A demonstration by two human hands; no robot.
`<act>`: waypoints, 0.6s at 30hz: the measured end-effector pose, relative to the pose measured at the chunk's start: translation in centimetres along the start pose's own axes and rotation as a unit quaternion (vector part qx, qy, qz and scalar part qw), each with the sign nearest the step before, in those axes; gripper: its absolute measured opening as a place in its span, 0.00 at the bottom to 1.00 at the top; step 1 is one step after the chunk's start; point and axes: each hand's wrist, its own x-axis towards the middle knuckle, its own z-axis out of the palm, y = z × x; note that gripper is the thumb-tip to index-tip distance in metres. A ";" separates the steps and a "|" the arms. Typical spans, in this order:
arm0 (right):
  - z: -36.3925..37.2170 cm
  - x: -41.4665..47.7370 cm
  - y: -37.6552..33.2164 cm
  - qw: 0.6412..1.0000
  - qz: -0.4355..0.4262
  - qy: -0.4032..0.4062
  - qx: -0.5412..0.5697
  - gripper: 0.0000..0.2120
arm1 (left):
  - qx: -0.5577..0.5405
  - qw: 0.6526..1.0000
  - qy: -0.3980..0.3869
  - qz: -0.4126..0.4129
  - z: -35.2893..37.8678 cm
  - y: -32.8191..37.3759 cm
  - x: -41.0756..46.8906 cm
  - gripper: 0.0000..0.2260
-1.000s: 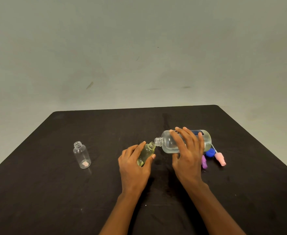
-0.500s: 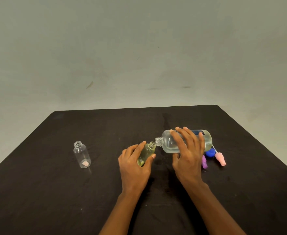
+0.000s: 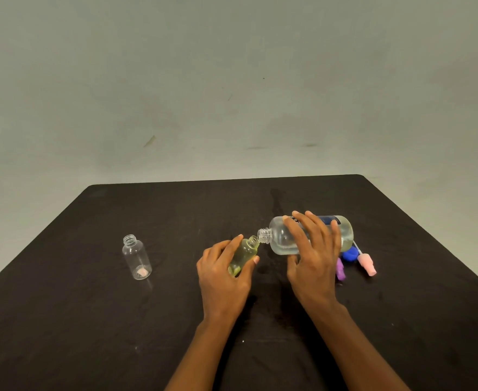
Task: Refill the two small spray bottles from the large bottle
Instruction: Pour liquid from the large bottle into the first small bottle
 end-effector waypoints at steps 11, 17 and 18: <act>-0.1 0.1 0.0 1.000 0.000 -0.001 0.004 0.33 | 0.002 1.000 0.001 -0.002 -0.1 0.1 0.0 0.20; 0.0 0.1 0.1 1.000 0.000 0.002 0.006 0.33 | 0.001 1.000 -0.003 -0.003 0.0 0.1 0.1 0.20; 0.1 0.1 0.1 1.000 0.000 0.004 0.006 0.33 | 0.002 1.000 -0.004 -0.003 0.0 0.1 0.1 0.20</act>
